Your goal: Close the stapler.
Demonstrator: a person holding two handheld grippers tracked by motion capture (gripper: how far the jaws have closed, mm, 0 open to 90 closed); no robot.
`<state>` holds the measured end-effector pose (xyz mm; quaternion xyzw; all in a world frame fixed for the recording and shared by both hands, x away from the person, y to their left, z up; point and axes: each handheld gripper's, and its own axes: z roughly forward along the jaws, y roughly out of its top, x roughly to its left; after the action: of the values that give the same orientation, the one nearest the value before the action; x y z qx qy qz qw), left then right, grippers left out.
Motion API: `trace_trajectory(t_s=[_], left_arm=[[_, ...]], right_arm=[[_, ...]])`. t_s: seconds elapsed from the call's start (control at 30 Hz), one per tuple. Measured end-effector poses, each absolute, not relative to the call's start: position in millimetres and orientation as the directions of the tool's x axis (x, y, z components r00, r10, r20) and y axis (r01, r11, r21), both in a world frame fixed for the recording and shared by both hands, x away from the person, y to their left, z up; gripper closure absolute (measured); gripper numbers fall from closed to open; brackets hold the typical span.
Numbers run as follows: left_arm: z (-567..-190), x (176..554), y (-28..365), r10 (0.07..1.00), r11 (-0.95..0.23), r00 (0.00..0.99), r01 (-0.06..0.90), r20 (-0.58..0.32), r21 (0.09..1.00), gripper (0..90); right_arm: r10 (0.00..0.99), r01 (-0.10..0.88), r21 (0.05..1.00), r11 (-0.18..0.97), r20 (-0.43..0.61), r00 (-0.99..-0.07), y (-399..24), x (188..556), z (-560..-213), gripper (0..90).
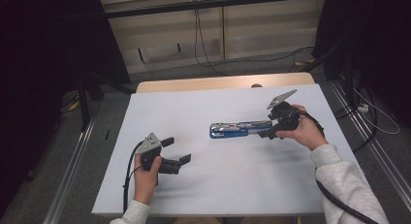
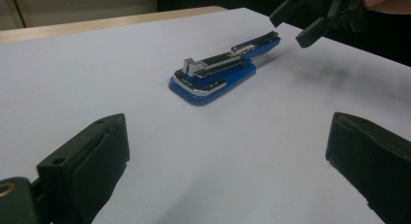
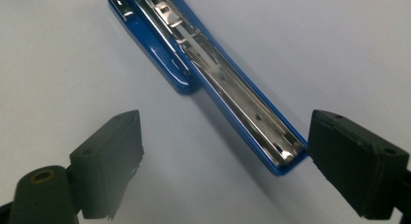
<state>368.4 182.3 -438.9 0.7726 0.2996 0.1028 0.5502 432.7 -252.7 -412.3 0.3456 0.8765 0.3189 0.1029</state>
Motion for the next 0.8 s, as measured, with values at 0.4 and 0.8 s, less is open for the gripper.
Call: trace_trajectory(t_s=[0.4,0.8], left_arm=[[-441.2,385.8,162.1,0.607,-0.205,0.770,0.391,-0.197,0.897,4.0],[-444.6,406.2,153.5,0.682,-0.231,0.703,0.466,-0.199,0.854,36.9]], right_arm=[[0.743,0.574,0.666,0.477,0.043,-0.667,-268.3,416.8,-420.7,14.9],[0.796,0.603,0.695,0.392,0.073,-0.601,-282.3,409.9,-426.4,43.9]])
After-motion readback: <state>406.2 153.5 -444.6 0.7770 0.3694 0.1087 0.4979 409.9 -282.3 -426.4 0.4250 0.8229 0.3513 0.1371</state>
